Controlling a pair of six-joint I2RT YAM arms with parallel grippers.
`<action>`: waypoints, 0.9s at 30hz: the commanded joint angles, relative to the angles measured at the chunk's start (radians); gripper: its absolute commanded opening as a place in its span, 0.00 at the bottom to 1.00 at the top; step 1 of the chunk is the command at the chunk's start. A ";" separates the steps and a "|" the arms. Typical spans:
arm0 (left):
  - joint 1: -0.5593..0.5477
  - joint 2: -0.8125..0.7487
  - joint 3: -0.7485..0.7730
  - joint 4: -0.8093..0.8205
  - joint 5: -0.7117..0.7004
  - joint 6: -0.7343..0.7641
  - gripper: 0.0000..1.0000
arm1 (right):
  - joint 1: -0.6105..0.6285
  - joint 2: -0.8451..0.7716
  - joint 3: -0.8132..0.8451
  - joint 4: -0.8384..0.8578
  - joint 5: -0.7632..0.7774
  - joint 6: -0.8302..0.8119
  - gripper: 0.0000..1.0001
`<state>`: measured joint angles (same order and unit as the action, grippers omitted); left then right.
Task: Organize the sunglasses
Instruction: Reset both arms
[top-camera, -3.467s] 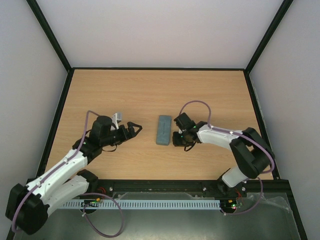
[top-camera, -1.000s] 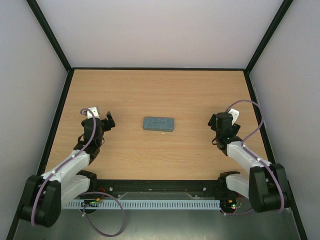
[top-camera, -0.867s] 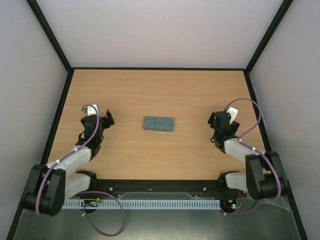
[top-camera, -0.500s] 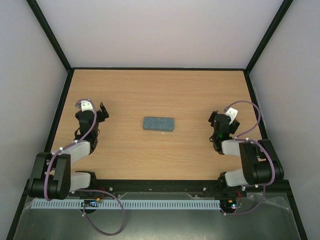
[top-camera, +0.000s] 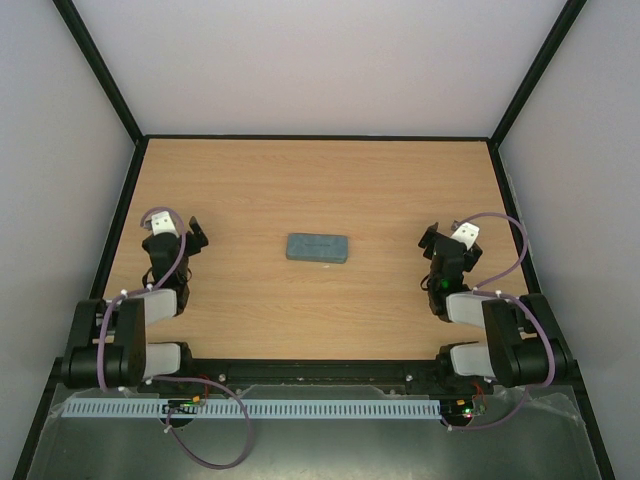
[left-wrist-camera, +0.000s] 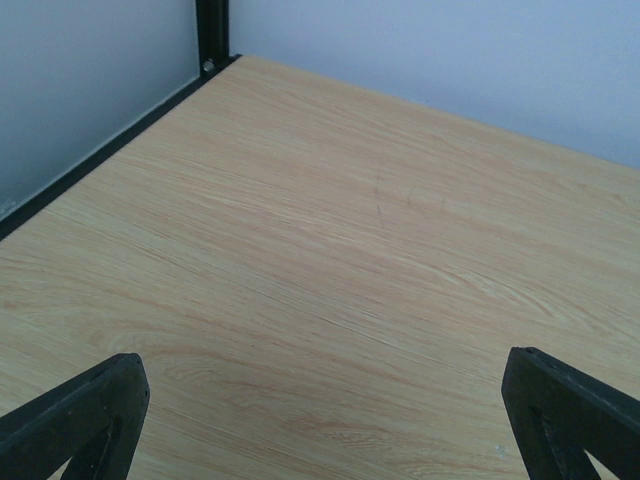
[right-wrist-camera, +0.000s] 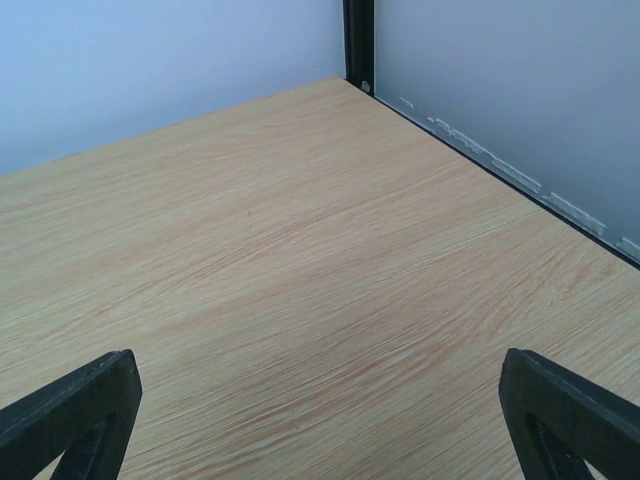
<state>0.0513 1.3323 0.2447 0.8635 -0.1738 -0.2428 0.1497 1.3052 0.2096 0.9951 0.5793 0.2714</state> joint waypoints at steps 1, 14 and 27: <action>0.010 0.066 0.065 0.090 -0.004 0.020 0.99 | -0.002 -0.029 -0.019 0.036 0.027 -0.020 0.99; -0.038 0.149 0.034 0.272 0.007 0.132 1.00 | -0.004 0.134 -0.013 0.265 -0.001 -0.083 0.98; -0.050 0.201 -0.001 0.384 0.051 0.170 0.99 | -0.006 0.176 0.018 0.258 -0.036 -0.104 0.98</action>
<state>0.0029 1.5280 0.2466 1.1706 -0.1341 -0.0914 0.1493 1.4799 0.2157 1.1950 0.5301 0.1780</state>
